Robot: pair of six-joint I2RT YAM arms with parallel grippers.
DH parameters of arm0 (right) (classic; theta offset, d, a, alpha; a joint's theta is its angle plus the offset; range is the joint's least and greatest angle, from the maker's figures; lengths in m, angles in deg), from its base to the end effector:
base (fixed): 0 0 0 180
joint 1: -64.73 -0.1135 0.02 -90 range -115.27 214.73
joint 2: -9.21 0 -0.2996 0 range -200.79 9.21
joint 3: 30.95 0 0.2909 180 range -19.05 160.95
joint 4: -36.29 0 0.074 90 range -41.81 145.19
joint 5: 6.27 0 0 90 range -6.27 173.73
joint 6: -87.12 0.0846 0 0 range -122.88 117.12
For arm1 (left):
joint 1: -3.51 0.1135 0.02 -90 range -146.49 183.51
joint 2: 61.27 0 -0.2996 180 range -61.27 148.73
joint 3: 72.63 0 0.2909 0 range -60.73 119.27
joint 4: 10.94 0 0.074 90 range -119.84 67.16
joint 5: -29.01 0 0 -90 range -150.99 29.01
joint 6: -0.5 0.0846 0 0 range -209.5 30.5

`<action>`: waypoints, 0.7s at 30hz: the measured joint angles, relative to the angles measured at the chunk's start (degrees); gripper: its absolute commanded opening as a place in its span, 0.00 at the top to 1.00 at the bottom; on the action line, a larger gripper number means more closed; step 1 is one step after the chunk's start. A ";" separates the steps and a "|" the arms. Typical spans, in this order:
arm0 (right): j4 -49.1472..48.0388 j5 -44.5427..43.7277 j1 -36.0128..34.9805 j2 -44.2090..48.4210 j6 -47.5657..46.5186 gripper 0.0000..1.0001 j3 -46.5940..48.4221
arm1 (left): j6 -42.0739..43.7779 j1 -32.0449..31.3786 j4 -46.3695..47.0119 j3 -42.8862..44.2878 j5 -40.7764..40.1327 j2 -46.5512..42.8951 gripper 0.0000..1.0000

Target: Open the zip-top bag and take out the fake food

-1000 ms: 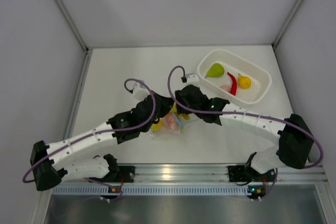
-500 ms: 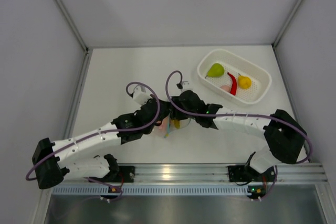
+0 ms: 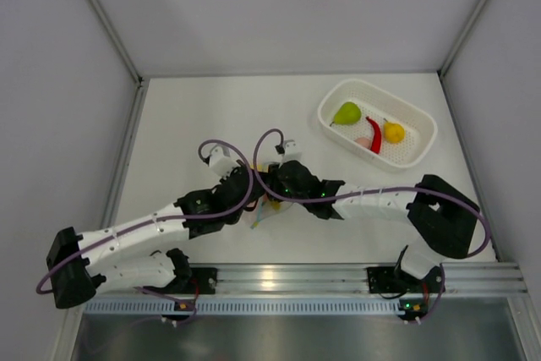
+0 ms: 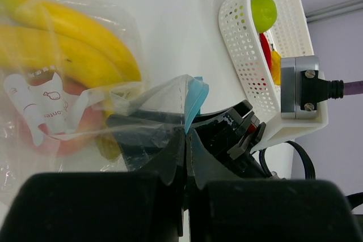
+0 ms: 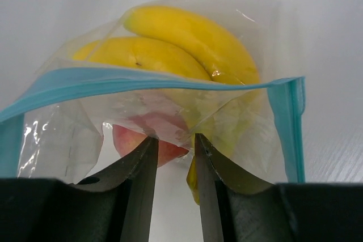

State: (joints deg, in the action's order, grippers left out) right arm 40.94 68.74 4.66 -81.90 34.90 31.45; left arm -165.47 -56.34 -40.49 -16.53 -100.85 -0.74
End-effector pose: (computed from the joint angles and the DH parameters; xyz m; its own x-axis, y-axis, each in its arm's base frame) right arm 0.2240 0.3453 0.1877 -0.6637 0.0333 -0.7473 -0.4084 0.8209 0.3993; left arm 0.1864 -0.2130 0.2742 -0.4530 -0.7027 -0.5486 -0.1761 0.6738 -0.7177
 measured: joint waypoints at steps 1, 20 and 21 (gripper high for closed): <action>-1.20 -0.66 -0.46 0.00 -0.63 0.68 -0.59 | 0.09 -0.15 -0.44 -0.07 0.20 -0.35 1.00; -14.80 6.29 -8.61 3.61 -11.72 0.71 -7.58 | 0.68 0.72 0.98 -6.49 -1.29 -8.35 1.00; -15.04 6.23 -9.33 4.68 -11.63 0.72 -7.82 | 0.61 0.63 1.33 -6.67 -1.31 -8.74 1.00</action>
State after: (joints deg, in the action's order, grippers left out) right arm 25.90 74.97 -4.67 -77.22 23.27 23.63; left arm -164.86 -55.71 -39.16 -23.19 -102.16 -9.48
